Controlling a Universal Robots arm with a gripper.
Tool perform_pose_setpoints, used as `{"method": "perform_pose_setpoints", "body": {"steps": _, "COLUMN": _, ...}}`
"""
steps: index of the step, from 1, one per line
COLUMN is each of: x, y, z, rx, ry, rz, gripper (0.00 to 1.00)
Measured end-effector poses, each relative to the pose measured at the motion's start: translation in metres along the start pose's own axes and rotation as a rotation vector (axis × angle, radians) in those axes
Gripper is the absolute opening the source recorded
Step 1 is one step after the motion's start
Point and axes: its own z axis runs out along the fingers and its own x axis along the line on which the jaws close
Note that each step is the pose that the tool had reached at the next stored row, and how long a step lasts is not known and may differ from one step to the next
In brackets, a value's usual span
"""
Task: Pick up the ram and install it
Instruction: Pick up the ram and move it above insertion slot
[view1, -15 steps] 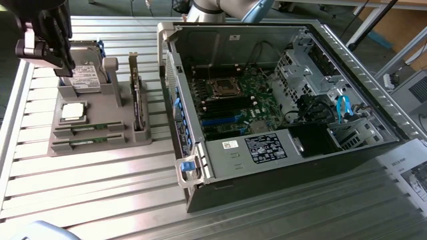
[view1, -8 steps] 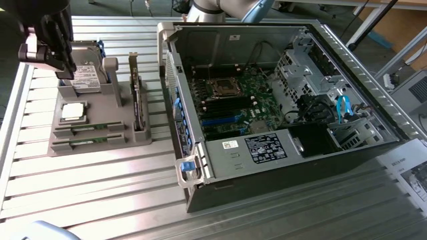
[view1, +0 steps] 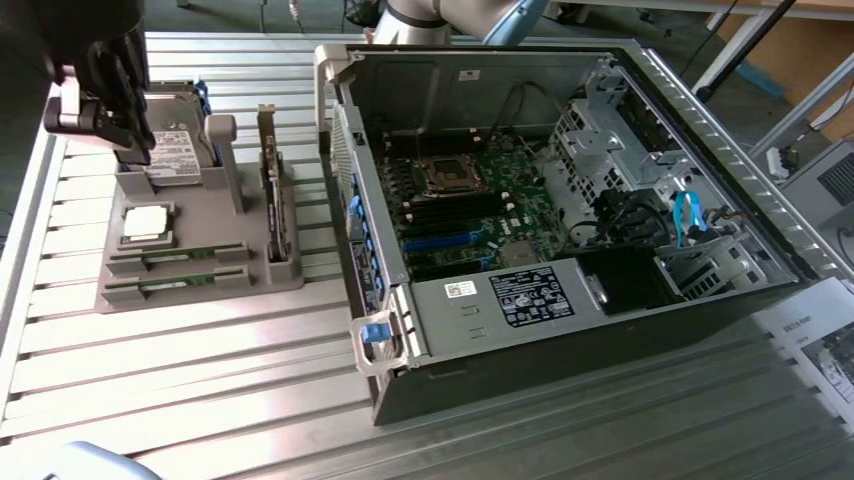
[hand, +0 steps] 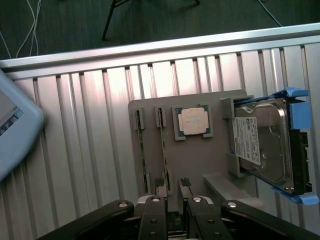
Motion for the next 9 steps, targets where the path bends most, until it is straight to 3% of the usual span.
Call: {"method": "perform_pose_setpoints", "body": {"steps": 9, "x": 0.0003, "y": -0.0002, "z": 0.0073, "rx": 0.0, "ry": -0.0008, "rz": 0.0, "gripper": 0.24}}
